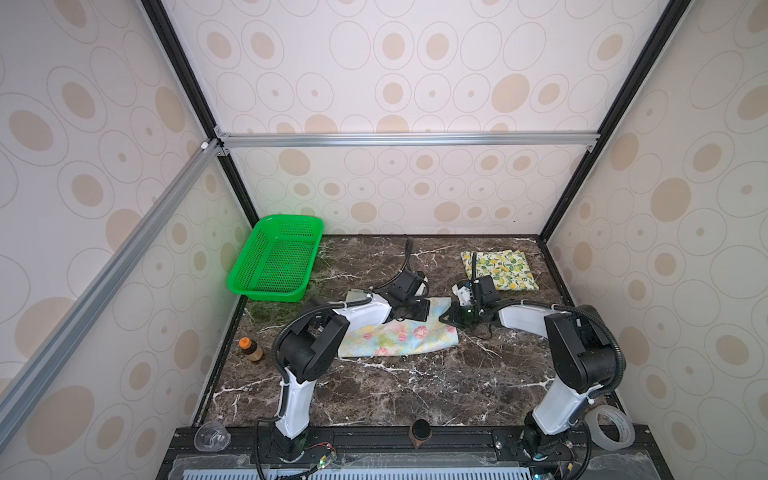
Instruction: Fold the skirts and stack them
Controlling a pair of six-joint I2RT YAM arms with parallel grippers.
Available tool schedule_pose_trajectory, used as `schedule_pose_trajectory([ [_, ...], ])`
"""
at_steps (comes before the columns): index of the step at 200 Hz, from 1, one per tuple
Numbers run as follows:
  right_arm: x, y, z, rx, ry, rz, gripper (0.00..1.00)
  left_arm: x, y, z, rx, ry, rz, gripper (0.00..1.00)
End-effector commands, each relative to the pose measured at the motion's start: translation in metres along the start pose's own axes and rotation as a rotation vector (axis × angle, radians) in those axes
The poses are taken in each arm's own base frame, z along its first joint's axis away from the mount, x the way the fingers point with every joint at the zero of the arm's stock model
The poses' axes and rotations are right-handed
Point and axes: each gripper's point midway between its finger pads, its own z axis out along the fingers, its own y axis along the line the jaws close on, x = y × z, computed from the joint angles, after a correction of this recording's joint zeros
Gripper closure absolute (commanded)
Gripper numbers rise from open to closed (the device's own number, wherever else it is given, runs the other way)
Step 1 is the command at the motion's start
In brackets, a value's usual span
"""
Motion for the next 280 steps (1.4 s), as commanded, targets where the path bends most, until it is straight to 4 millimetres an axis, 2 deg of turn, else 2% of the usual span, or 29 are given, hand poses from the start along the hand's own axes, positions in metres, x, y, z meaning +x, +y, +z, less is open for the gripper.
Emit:
schedule_pose_trajectory([
  [1,-0.001,-0.002,-0.018,0.075,0.016,-0.031,1.00,-0.014,0.021,-0.025,-0.048,-0.056,-0.019,0.92],
  [27,-0.005,-0.002,-0.033,0.138,0.021,-0.062,1.00,-0.006,0.039,-0.041,-0.076,-0.065,-0.040,0.92],
  [50,-0.010,0.000,-0.047,0.184,0.018,-0.090,1.00,0.010,0.051,-0.047,-0.094,-0.044,-0.049,0.92],
  [79,-0.018,0.001,-0.063,0.248,0.009,-0.120,1.00,0.032,0.058,-0.048,-0.099,-0.012,-0.053,0.92],
  [101,-0.024,0.004,-0.074,0.281,0.000,-0.139,1.00,0.041,0.059,-0.049,-0.082,-0.013,-0.065,0.92],
  [137,-0.033,0.012,-0.085,0.295,-0.014,-0.158,1.00,0.053,0.050,-0.045,-0.030,-0.011,-0.087,0.92],
  [196,-0.041,0.017,-0.101,0.347,-0.023,-0.190,1.00,0.074,0.026,-0.025,0.021,0.006,-0.096,0.92],
  [280,-0.038,0.033,-0.098,0.387,-0.005,-0.238,1.00,0.100,-0.002,0.008,0.098,0.047,-0.141,0.93],
])
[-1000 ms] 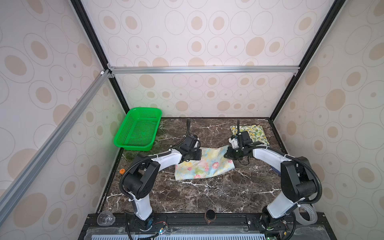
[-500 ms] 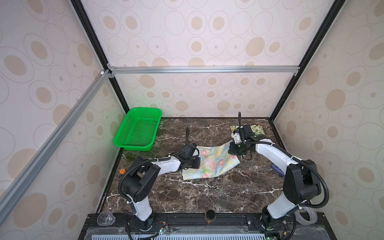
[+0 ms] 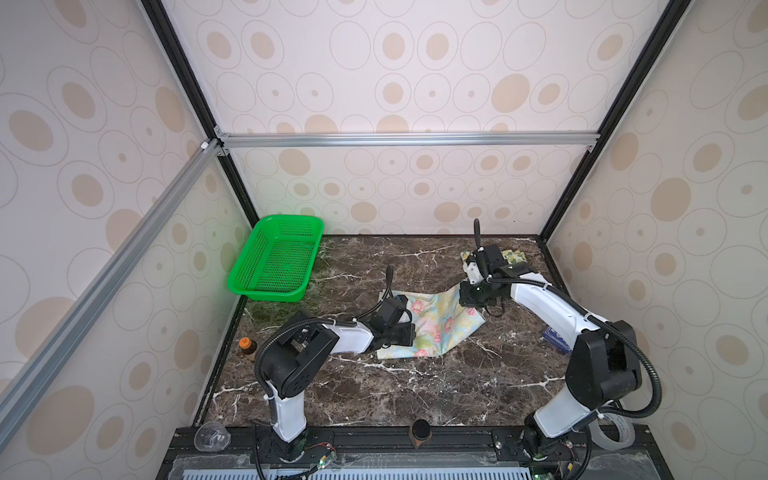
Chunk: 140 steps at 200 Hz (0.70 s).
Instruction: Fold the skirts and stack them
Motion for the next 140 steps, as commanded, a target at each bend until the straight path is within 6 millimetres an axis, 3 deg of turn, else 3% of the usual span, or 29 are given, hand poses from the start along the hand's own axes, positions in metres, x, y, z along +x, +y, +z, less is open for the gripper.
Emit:
schedule_pose_trajectory([
  [1,-0.002,0.009,-0.011,0.020,-0.008,-0.041,1.00,0.011,-0.006,0.011,0.017,0.025,-0.031,0.93],
  [92,-0.009,0.041,-0.016,0.000,-0.026,-0.067,1.00,0.023,-0.028,0.034,0.081,0.033,-0.043,0.93],
  [140,-0.005,0.061,-0.011,-0.020,-0.020,-0.079,1.00,0.018,-0.035,0.040,0.094,0.016,-0.044,0.93],
])
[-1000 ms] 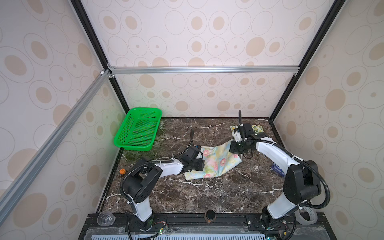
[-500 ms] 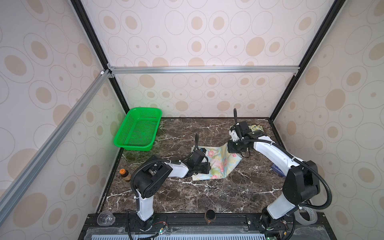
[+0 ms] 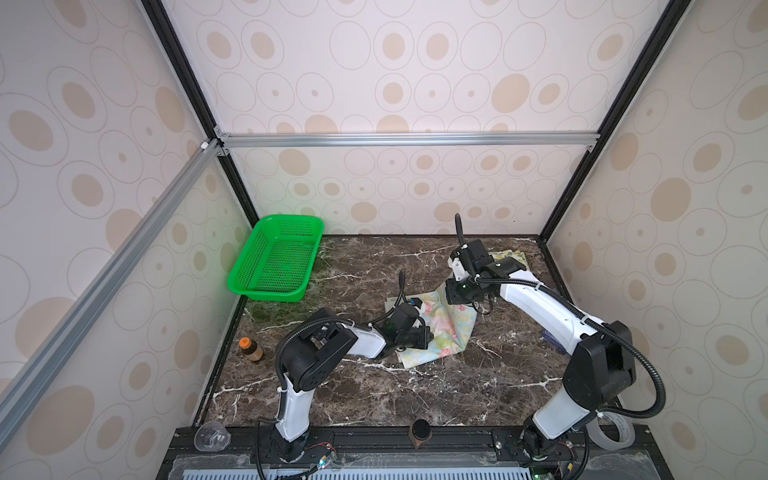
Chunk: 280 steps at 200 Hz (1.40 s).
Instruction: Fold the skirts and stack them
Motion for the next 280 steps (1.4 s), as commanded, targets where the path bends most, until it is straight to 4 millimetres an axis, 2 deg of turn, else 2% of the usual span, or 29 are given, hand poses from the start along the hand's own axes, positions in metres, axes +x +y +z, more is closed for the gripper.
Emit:
schedule_pose_trajectory([
  [1,-0.001,0.011,0.003,-0.007,0.006,0.007,1.00,0.015,0.009,0.009,-0.037,0.046,-0.027,0.93],
  [42,0.004,0.022,0.012,-0.029,0.014,0.017,1.00,0.005,0.001,0.006,-0.026,0.021,-0.026,0.93],
  [83,0.004,0.013,0.010,0.018,0.002,0.001,1.00,-0.018,-0.010,-0.019,-0.054,-0.019,0.011,0.94],
  [119,-0.002,0.004,0.000,0.076,-0.027,-0.026,1.00,-0.024,0.008,-0.047,-0.148,-0.008,0.046,0.93],
  [142,-0.003,0.003,-0.005,0.080,-0.038,-0.036,1.00,-0.037,0.011,-0.055,-0.173,-0.027,0.090,0.92],
  [166,-0.003,0.006,-0.006,0.064,-0.043,-0.030,1.00,-0.061,0.000,-0.046,-0.159,-0.064,0.125,0.93],
  [199,-0.002,0.006,-0.006,0.056,-0.045,-0.021,1.00,-0.087,-0.003,-0.017,-0.134,-0.085,0.129,0.94],
  [229,-0.001,0.005,-0.009,0.063,-0.048,-0.024,1.00,-0.098,-0.008,0.006,-0.099,-0.073,0.141,0.93],
  [249,-0.001,0.005,-0.013,0.061,-0.052,-0.021,1.00,-0.099,-0.003,0.017,-0.103,-0.058,0.134,0.94],
  [280,0.000,0.008,-0.017,0.042,-0.061,-0.016,1.00,-0.106,0.010,0.025,-0.109,-0.081,0.103,0.94],
])
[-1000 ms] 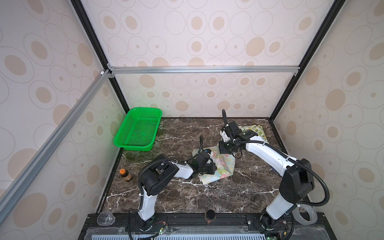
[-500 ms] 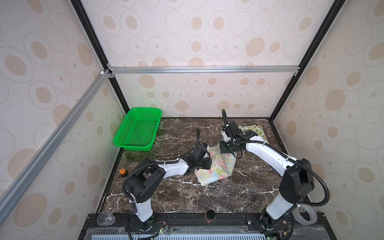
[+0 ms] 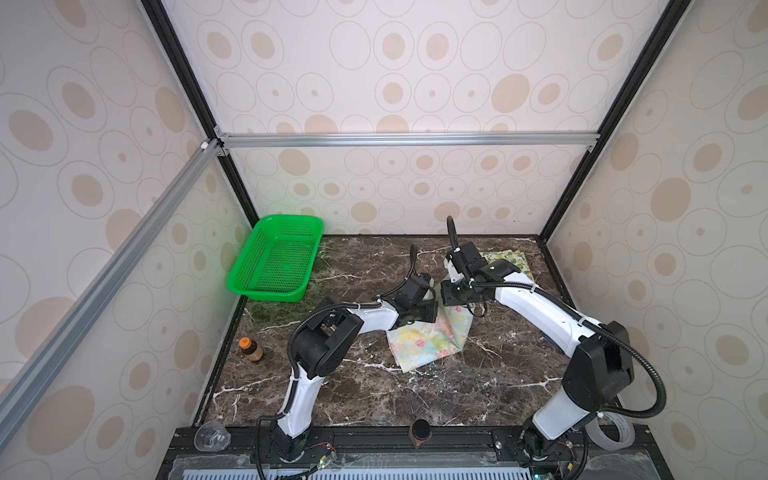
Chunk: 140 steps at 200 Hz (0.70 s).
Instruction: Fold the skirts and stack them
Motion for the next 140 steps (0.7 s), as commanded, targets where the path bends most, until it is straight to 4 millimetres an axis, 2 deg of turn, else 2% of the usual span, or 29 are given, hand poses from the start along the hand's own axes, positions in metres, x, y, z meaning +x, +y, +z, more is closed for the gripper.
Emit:
schedule_pose_trajectory([
  [1,0.001,0.003,-0.015,-0.014,-0.027,0.001,1.00,-0.020,0.005,0.003,0.010,-0.039,-0.007,0.94],
  [32,0.003,0.005,-0.017,-0.031,-0.022,0.006,1.00,-0.032,0.018,0.009,-0.006,-0.073,-0.031,0.94],
  [58,0.006,0.005,-0.018,-0.037,-0.017,0.007,1.00,-0.046,0.024,0.007,-0.002,-0.103,-0.050,0.94],
  [106,0.012,0.003,-0.018,-0.035,-0.009,0.011,1.00,-0.063,0.018,0.002,0.035,-0.133,-0.051,0.94],
  [140,0.012,0.001,-0.018,-0.027,-0.012,0.010,1.00,-0.060,0.013,0.000,0.069,-0.122,-0.066,0.94],
])
